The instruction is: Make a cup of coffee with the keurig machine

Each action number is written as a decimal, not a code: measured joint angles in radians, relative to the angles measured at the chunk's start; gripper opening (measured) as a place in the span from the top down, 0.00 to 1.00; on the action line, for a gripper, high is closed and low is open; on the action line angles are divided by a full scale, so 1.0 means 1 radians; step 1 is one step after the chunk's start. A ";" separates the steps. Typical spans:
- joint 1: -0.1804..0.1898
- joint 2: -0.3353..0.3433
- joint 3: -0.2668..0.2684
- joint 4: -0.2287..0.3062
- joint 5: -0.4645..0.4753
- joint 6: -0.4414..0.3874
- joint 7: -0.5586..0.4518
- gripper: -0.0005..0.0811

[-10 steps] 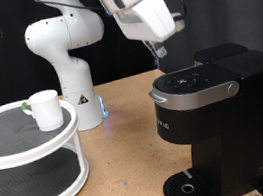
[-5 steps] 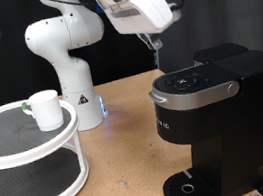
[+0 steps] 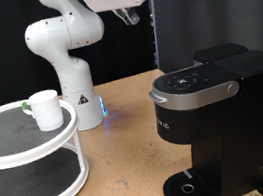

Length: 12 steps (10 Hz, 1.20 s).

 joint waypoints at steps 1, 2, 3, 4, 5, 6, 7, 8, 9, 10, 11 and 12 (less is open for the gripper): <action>0.000 0.000 0.001 -0.006 0.007 0.023 0.004 0.99; 0.000 -0.007 0.007 -0.035 0.073 0.129 0.016 0.99; 0.001 -0.024 0.010 -0.077 0.152 0.223 0.035 0.99; -0.001 -0.046 0.006 -0.113 0.222 0.280 0.063 0.99; -0.010 -0.071 0.001 -0.143 0.251 0.297 0.104 0.99; -0.027 -0.093 -0.008 -0.162 0.221 0.253 0.125 0.99; -0.046 -0.110 -0.020 -0.168 0.165 0.185 0.126 0.99; -0.057 -0.121 -0.026 -0.169 0.133 0.146 0.126 0.99; -0.056 -0.120 -0.025 -0.169 0.142 0.154 0.126 0.99; -0.056 -0.120 -0.030 -0.170 0.160 0.149 0.116 0.99; -0.056 -0.123 -0.046 -0.170 0.174 0.107 0.098 0.99; -0.056 -0.133 -0.075 -0.171 0.181 0.042 0.075 0.99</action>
